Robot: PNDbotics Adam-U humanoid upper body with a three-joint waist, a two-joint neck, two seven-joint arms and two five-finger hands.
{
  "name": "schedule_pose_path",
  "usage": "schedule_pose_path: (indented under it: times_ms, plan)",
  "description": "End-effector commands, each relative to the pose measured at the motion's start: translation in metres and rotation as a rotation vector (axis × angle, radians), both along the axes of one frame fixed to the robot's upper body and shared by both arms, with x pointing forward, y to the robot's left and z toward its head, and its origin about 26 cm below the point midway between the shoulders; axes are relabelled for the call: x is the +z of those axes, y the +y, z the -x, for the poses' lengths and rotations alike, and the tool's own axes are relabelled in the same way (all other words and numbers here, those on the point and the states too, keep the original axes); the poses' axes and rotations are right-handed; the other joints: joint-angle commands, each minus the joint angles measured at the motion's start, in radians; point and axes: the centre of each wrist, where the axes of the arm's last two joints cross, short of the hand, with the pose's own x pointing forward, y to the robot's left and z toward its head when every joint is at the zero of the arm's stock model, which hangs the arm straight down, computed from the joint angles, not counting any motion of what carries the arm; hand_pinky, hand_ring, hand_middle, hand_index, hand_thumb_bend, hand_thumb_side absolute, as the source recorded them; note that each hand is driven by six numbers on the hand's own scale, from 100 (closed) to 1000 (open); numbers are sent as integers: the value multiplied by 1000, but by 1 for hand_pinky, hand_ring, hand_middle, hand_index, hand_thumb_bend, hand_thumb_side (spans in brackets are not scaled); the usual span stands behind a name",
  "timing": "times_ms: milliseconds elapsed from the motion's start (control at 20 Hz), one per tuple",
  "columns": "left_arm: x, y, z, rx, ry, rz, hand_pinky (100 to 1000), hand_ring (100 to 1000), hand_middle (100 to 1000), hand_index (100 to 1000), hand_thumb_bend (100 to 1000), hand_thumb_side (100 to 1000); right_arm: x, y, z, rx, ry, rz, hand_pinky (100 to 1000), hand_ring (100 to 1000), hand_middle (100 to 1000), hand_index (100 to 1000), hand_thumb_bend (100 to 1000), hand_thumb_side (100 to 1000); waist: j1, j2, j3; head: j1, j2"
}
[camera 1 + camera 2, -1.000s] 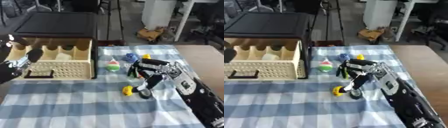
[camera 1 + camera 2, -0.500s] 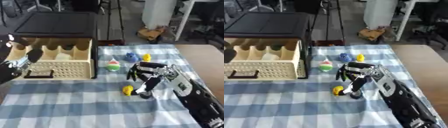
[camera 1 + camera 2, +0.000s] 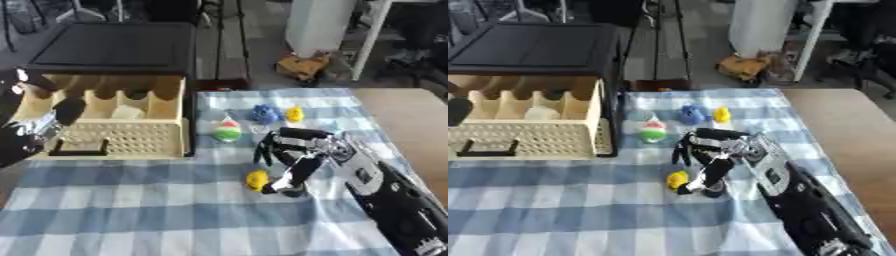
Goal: Pick up objects from table and place into drawer.
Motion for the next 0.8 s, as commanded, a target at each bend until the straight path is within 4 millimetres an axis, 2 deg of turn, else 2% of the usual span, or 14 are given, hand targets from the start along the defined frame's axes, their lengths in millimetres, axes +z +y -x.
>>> schedule_pose_path:
  times_ms: [50, 800]
  plan:
    - [10, -1, 3, -11, -36, -4, 100, 100, 100, 670, 678, 1000, 8, -6, -2, -11, -19, 20, 201, 267, 462, 707, 582, 369, 5, -9, 2, -5, 5]
    - [12, -2, 3, -17, -43, -3, 100, 100, 100, 670, 676, 1000, 5, -3, -6, -24, -26, 33, 193, 261, 470, 706, 567, 361, 14, -1, 12, -11, 1]
